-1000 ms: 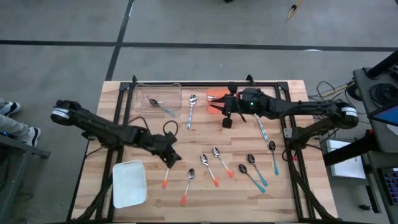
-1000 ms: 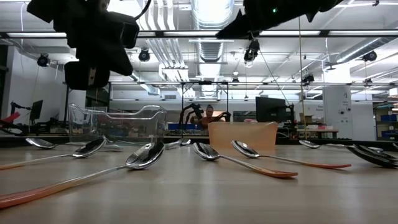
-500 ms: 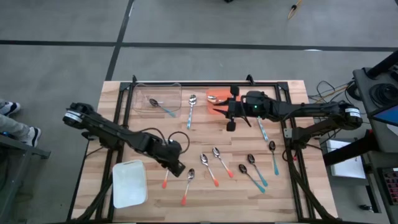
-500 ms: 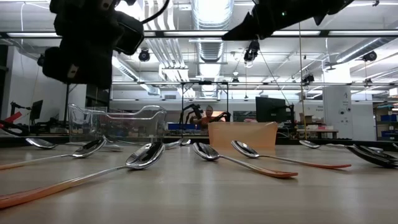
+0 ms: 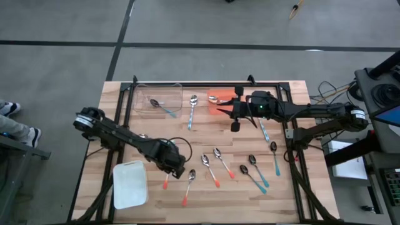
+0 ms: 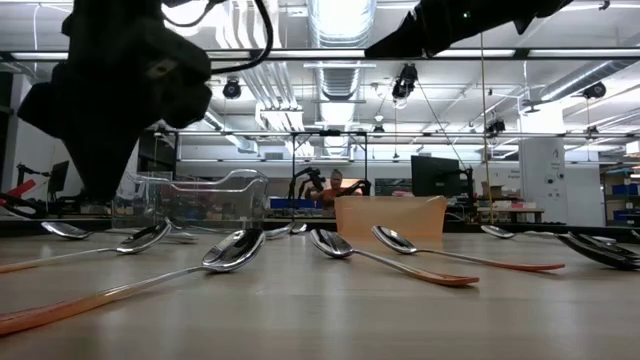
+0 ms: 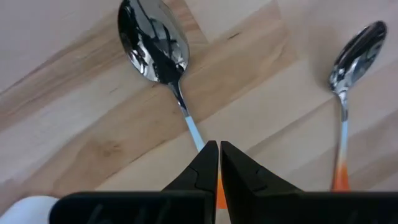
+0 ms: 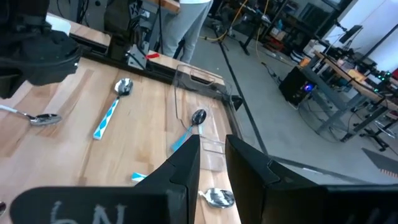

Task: Sort silverware by color (type)
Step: Put the orange spoon into the white bin

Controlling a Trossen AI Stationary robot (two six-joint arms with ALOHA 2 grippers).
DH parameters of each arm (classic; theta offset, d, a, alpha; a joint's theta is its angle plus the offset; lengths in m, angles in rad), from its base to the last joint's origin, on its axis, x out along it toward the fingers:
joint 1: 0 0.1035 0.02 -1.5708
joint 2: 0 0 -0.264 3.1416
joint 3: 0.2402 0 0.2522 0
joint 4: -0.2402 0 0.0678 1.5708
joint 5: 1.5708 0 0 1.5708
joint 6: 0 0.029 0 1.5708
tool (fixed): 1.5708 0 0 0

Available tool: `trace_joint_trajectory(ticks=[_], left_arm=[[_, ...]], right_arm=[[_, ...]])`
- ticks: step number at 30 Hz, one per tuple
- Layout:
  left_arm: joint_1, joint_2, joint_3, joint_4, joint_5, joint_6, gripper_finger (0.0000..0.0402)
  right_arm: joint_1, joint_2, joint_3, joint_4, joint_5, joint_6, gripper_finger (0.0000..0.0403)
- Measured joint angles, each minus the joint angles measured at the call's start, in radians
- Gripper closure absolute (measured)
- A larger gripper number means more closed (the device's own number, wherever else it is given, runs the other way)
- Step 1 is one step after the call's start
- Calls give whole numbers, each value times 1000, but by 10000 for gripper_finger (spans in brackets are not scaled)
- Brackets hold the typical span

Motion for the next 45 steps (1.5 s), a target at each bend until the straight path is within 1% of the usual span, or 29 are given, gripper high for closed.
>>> trace_joint_trajectory(ticks=[5, 9, 11, 13, 17, 22, 25, 28, 32, 39, 42, 45], left_arm=[[2, 26, 0, 2, -9, -3, 402], [2, 37, 0, 1, -43, -3, 401], [2, 37, 0, 1, -74, -3, 394], [2, 37, 0, -1, -100, -2, 381], [2, 37, 0, -35, -114, 1, 342], [2, 42, -1, -39, -195, 0, 287], [2, 64, -1, -28, -200, 0, 262], [0, 89, -1, -25, -185, 5, 248], [-4, 116, -1, -19, -160, 8, 244], [-21, 121, -1, -18, -144, 8, 246], [-23, 121, -1, -17, -144, 15, 259], [-28, 121, -1, -16, -144, 15, 284]], right_arm=[[0, -2, 0, 1, 0, -10, 335], [0, -2, 0, 0, 0, -10, 335], [0, -2, 0, 1, 0, -10, 335], [0, -2, 0, 0, 0, -10, 335], [0, -2, 0, 1, 0, -10, 335], [0, -2, 0, 0, 0, -7, 335], [0, -2, 0, -7, 1, -6, 335], [0, -2, -1, -18, 1, -6, 335], [0, -2, -1, -19, 1, -5, 335], [0, -2, -1, -41, 8, 5, 335], [0, -2, -1, -44, 7, 10, 335], [0, -1, -1, -48, 8, 18, 335]])
